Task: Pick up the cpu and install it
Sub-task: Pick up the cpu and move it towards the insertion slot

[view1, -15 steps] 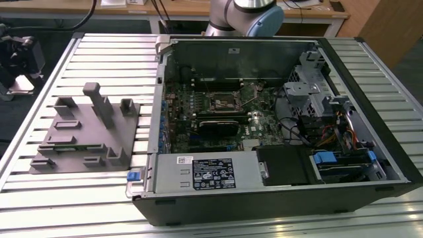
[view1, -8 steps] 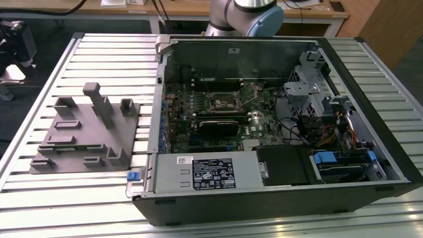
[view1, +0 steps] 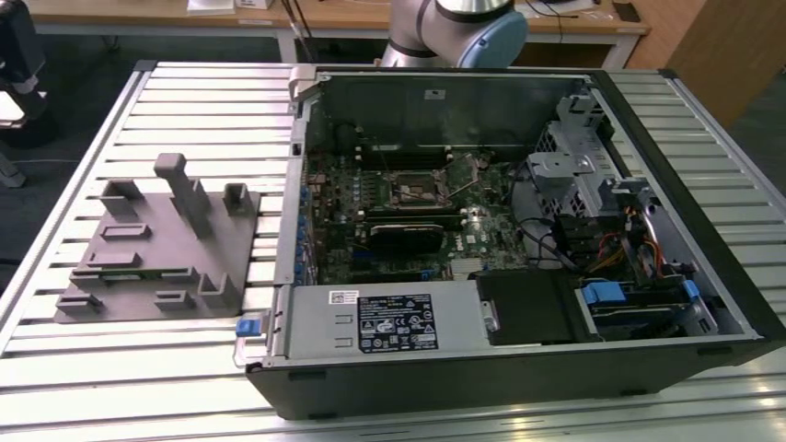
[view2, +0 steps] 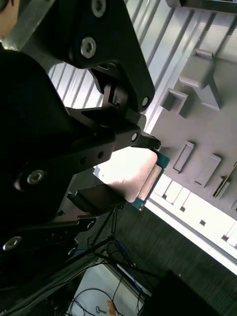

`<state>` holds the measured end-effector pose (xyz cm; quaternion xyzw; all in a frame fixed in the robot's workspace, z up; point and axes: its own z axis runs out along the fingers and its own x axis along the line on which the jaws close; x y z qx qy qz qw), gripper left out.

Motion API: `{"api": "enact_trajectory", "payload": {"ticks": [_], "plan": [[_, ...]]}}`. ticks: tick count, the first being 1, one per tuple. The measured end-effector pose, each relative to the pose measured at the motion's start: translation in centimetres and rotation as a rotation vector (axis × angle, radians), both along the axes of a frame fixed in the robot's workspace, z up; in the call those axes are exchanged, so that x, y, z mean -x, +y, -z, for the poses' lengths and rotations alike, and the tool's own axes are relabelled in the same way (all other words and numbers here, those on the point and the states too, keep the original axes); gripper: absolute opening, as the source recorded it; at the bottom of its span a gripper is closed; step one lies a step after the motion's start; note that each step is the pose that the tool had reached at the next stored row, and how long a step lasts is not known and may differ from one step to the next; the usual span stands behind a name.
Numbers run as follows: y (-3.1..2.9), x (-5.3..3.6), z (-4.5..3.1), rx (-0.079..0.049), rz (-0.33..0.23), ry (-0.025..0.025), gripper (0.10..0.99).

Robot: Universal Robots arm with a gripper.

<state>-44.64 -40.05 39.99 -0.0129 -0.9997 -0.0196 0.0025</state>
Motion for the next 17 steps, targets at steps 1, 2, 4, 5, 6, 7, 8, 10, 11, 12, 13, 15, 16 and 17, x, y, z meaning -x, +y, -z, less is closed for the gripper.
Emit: {"api": "enact_trajectory", "payload": {"ticks": [1,2,4,5,6,7,8,10,11,12,13,15,16,17], "plan": [[0.0,0.0,-0.43,0.0,0.0,0.0,0.541],[0.0,0.0,-0.85,0.0,0.0,0.0002,0.541],[0.0,0.01,-1.17,-0.001,0.0,-0.0001,0.541],[0.01,0.01,-1.17,-0.002,0.0,-0.0002,0.541],[0.01,-0.05,-1.17,-0.002,0.0,-0.0004,0.541],[0.01,-0.19,-1.18,-0.002,0.0,0.0,0.541],[0.01,-0.42,-1.18,-0.002,0.0,-0.0001,0.541],[0.01,-0.89,-1.18,-0.002,0.0,0.0,0.541],[0.01,-1.14,-1.18,-0.002,0.0,0.0001,0.541],[0.01,-1.38,-1.18,-0.002,0.0,0.0,0.541],[0.01,-1.61,-1.17,-0.002,0.0,-0.0002,0.541],[0.01,-2.03,-1.18,-0.002,0.0,0.0,0.541],[0.02,-2.25,-1.18,-0.002,0.0,0.0,0.541],[0.02,-2.48,-1.18,-0.002,0.0,0.0001,0.541]]}}
